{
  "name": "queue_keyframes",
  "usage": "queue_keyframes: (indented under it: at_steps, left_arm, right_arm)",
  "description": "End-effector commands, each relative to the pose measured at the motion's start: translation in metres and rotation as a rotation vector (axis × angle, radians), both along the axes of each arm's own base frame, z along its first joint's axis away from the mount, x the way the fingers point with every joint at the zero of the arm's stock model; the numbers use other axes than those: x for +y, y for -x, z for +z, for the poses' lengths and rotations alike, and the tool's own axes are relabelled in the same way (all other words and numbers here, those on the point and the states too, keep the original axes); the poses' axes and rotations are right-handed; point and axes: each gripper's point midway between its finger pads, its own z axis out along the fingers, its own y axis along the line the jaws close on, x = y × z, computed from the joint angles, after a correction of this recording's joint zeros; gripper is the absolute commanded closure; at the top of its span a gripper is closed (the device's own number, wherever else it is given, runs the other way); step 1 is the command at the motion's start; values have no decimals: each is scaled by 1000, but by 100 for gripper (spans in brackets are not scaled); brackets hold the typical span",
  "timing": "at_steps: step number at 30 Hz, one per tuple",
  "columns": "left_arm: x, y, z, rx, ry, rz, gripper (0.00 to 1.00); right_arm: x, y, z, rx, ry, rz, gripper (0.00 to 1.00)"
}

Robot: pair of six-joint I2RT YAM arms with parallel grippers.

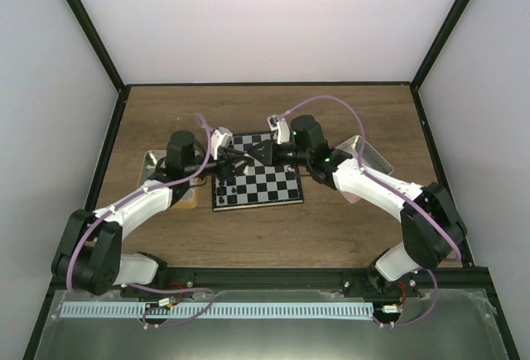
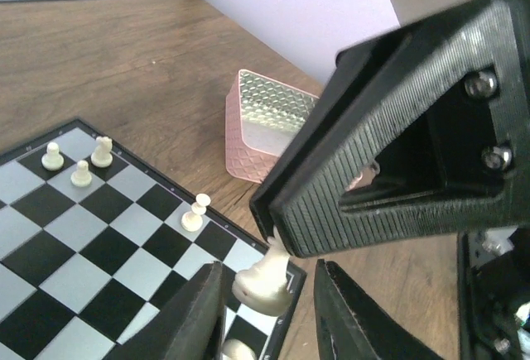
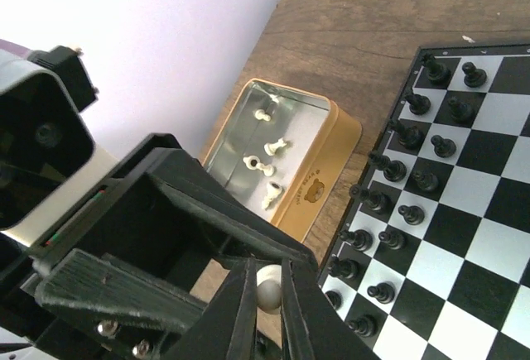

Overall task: Set up the chess pieces on the board
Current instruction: Pick up the chess piece from the storage box.

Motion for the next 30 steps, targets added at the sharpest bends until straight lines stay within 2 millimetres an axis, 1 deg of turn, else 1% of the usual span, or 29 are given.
queue_keyframes:
  at_steps: [1, 4, 5, 6, 8, 10, 12, 15, 19, 22, 25, 27, 30]
  left_arm:
    - [-4, 5, 13, -41, 31, -31, 59]
    - [-1, 2, 13, -29, 41, 4, 40]
    - [1, 1, 13, -22, 46, 23, 36]
    - [2, 0, 13, -16, 55, 42, 35]
    - [8, -7, 5, 14, 43, 113, 34]
    - [17, -14, -6, 43, 18, 189, 35]
    - [24, -18, -18, 78, -13, 248, 35]
    - [36, -22, -30, 130, -45, 333, 37]
    - [45, -19, -38, 156, -75, 411, 39]
    - [48, -14, -37, 151, -94, 450, 39]
    - [50, -7, -27, 129, -76, 466, 39]
    - [53, -4, -19, 109, -60, 482, 39]
    - [58, -1, -9, 80, -40, 499, 37]
  right_arm:
    - [0, -3, 23, -51, -66, -20, 93]
    - [-4, -4, 27, -58, -79, -45, 93]
    - [-6, -5, 27, -59, -81, -57, 93]
    - [-7, -5, 28, -62, -84, -66, 93]
    - [-10, -6, 27, -66, -85, -83, 93]
    - [-13, -8, 20, -61, -61, -103, 93]
    - [-18, -9, 9, -53, -28, -124, 93]
    - [-27, -10, -9, -50, 27, -165, 93]
    - [-44, -11, -34, -63, 132, -229, 93]
    - [-56, -8, -54, -80, 236, -277, 93]
    - [-74, -7, -73, -97, 344, -342, 93]
    - [-89, -9, -85, -101, 413, -394, 93]
    - [-100, -15, -92, -129, 476, -444, 93]
